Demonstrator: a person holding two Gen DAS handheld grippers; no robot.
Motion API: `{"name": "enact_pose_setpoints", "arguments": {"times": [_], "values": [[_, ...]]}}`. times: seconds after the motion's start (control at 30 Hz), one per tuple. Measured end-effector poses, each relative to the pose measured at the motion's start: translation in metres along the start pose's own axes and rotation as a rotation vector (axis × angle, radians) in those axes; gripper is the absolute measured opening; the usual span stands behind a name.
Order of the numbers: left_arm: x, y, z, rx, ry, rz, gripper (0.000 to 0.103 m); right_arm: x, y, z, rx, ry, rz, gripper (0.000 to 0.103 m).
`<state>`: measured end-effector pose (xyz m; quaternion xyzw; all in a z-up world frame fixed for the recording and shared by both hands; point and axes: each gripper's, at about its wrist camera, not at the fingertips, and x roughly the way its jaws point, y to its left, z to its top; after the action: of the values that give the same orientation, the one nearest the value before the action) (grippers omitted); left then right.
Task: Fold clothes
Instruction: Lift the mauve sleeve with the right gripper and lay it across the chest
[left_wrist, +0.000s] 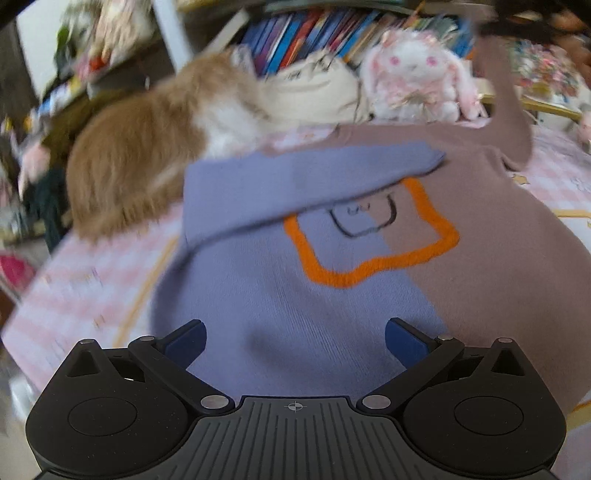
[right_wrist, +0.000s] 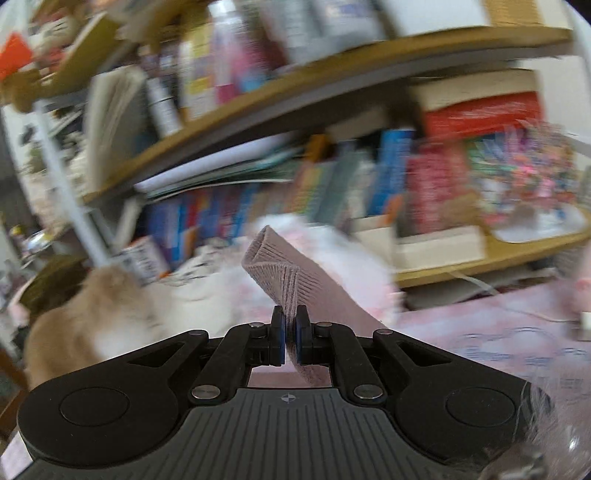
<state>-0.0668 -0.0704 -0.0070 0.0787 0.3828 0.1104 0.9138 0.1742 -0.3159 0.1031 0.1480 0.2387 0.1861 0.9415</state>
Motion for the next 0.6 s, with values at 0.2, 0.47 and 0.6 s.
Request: {"name": "enact_pose_setpoints", "arguments": {"times": [0.2, 0.47, 0.6], "values": [[-0.016, 0.013, 0.003, 0.017, -0.050, -0.012, 0.103, 0.014, 0.058, -0.015, -0.042, 0.037, 0.077, 0.006], [-0.034, 0.056, -0.010, -0.012, -0.074, 0.049, 0.103, 0.034, 0.134, -0.037, -0.089, 0.092, 0.169, 0.006], [-0.037, 0.078, -0.017, -0.034, -0.065, 0.077, 0.103, 0.042, 0.165, -0.050, -0.102, 0.122, 0.208, 0.006]]}}
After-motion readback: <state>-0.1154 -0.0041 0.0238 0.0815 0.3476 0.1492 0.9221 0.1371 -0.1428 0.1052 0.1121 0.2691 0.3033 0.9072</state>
